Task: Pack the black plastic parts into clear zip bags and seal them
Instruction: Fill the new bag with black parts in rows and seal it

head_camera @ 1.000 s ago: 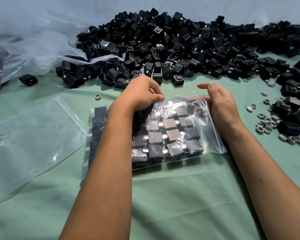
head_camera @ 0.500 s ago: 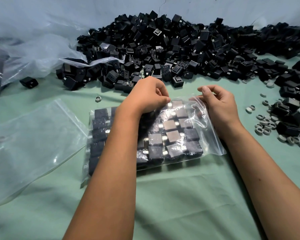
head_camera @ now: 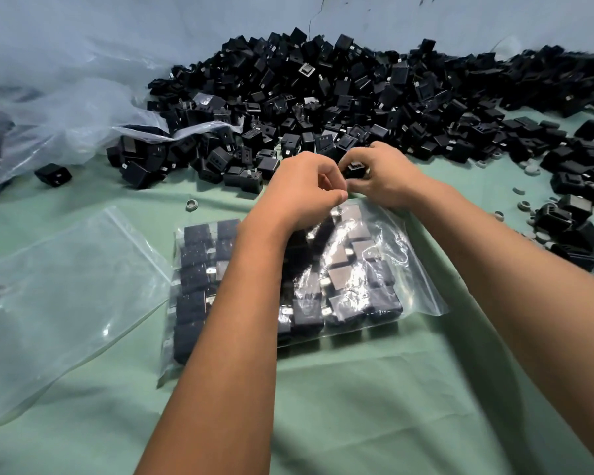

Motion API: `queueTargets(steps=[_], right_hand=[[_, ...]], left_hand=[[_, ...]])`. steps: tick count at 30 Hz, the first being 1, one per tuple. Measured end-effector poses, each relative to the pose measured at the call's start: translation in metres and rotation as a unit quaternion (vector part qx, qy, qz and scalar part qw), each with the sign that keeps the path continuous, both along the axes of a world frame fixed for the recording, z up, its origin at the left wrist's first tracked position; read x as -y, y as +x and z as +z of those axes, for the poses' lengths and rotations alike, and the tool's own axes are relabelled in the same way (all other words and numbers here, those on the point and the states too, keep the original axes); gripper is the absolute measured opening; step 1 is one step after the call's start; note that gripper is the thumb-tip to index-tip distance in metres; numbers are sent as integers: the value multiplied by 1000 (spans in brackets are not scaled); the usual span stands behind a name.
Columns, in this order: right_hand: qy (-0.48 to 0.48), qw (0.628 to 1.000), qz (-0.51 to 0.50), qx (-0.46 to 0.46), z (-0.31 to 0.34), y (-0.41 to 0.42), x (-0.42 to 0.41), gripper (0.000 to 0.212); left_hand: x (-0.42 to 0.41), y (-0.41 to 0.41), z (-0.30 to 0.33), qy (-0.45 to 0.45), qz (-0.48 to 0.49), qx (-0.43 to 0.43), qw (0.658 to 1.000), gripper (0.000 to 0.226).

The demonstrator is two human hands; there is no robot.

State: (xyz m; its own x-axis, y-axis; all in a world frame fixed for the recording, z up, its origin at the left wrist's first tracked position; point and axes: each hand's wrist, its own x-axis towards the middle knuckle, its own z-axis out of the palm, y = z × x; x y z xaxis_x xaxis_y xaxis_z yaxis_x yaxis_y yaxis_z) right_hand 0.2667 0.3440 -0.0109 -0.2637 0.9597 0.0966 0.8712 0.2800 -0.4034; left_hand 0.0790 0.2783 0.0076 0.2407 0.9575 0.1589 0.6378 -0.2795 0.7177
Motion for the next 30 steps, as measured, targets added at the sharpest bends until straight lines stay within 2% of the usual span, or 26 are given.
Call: queueTargets(steps=[2, 5, 7, 9, 11, 15, 17, 20, 25, 30], right_hand=[[24, 994, -58, -86, -4, 10, 7, 34], [70, 954, -177, -231, -6, 34, 32, 26], [47, 921, -228, -313, -7, 49, 53, 25], [4, 904, -252, -346, -8, 57, 75, 24], [-20, 908, -236, -346, -12, 60, 94, 17], [-65, 914, -170, -362, -12, 63, 113, 8], [-114, 906, -128, -388, -8, 67, 115, 16], [-162, 913, -79, -367, -6, 73, 117, 37], [-250, 909, -15, -333, -5, 76, 122, 46], [-286, 904, 38, -316, -1, 80, 123, 48]], left_hand=[[1, 4, 1, 6, -7, 9, 1000, 9], [4, 14, 3, 8, -35, 6, 999, 15], [7, 24, 5, 3, -74, -24, 997, 23], [11, 37, 6, -10, -120, -51, 991, 34], [16, 49, 7, -10, -154, -94, 984, 39], [21, 57, 5, -3, -167, -146, 975, 36], [21, 56, 7, -1, -173, -151, 973, 28], [21, 52, 12, 0, -180, -146, 973, 15], [19, 44, 15, -4, -193, -112, 975, 13], [18, 40, 16, -23, -200, -67, 977, 13]])
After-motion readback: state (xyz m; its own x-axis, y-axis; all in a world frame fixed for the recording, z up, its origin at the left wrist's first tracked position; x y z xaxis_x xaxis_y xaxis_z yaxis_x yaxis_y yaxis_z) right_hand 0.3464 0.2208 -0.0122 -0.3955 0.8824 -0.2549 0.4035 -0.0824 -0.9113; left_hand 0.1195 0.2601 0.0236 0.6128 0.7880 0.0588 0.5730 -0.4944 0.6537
